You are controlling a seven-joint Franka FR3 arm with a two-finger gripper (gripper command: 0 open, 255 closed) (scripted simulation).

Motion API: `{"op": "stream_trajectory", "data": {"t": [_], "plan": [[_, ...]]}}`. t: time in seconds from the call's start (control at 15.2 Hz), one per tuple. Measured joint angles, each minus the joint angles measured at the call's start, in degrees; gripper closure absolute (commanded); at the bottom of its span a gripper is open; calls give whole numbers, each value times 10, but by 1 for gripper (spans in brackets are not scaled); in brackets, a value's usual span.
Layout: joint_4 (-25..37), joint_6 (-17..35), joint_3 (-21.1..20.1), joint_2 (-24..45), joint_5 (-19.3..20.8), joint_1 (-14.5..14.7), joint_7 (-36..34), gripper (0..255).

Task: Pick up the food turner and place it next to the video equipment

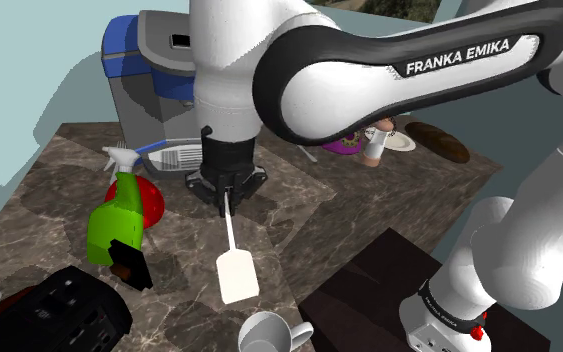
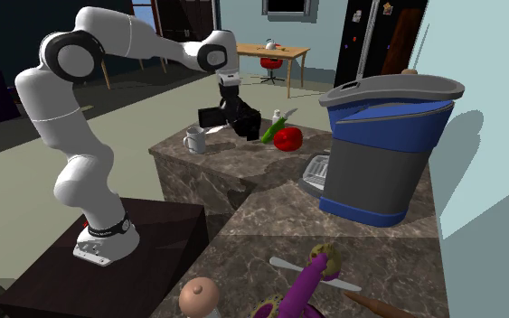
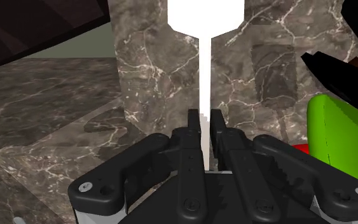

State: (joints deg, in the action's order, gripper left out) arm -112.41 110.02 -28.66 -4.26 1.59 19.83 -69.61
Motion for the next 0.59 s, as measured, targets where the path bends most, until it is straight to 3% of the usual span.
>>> {"op": "stream_trajectory", "data": {"t": [0.59], "plan": [[-53,68,-2,17,10,1,-9,255]]}}
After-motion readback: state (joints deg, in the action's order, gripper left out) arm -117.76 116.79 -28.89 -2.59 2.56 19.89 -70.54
